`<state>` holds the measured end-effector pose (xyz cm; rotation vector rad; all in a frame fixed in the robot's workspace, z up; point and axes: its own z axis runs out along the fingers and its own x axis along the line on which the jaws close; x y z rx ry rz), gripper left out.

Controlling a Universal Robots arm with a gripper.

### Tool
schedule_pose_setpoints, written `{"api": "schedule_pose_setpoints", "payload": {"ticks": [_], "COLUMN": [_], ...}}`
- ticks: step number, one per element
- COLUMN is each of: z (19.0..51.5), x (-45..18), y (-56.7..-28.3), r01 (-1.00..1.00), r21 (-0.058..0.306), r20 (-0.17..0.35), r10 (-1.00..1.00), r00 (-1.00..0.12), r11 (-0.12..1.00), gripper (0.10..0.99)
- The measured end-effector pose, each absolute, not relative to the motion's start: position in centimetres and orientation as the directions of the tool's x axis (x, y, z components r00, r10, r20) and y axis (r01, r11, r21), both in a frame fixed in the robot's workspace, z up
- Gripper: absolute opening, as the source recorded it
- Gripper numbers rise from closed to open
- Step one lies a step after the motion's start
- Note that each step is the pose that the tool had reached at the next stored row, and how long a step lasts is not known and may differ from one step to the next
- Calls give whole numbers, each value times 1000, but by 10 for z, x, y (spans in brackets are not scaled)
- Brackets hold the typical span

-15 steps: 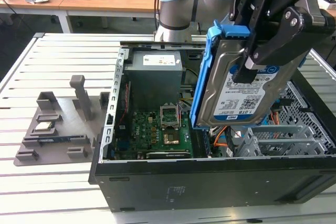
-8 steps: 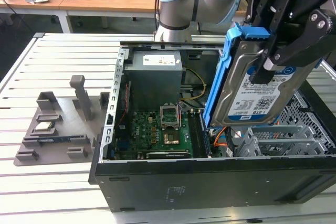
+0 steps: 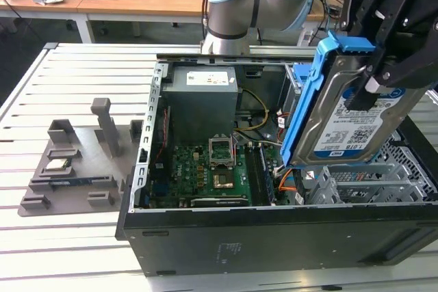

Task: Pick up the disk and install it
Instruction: 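Pick up the disk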

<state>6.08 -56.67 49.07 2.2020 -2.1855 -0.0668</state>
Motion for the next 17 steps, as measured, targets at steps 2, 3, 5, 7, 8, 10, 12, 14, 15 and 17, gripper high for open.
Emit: {"api": "schedule_pose_setpoints", "payload": {"ticks": [2,3,5,7,8,10,12,14,15,17], "z": [490,490,489,489,488,488,487,487,486,485], "x": [69,74,79,85,87,95,100,103,105,109], "y": [-567,-567,-567,-567,-567,-567,-567,-566,-566,-566], "r01": [-998,-998,-998,-998,-998,-998,-998,-998,-998,-998], "r21": [58,58,58,58,58,58,58,58,58,58], "r20": [-3,-2,-2,-1,-1,0,0,1,2,4], "r10": [-1000,-1000,-1000,-1000,-1000,-1000,-1000,-1000,-1000,-1000], "r00": [7,7,7,7,7,7,7,7,7,7], "r11": [-8,-7,-7,-8,-8,-7,-7,-7,-7,-7], "gripper": [361,361,361,361,361,361,361,361,361,361]}}
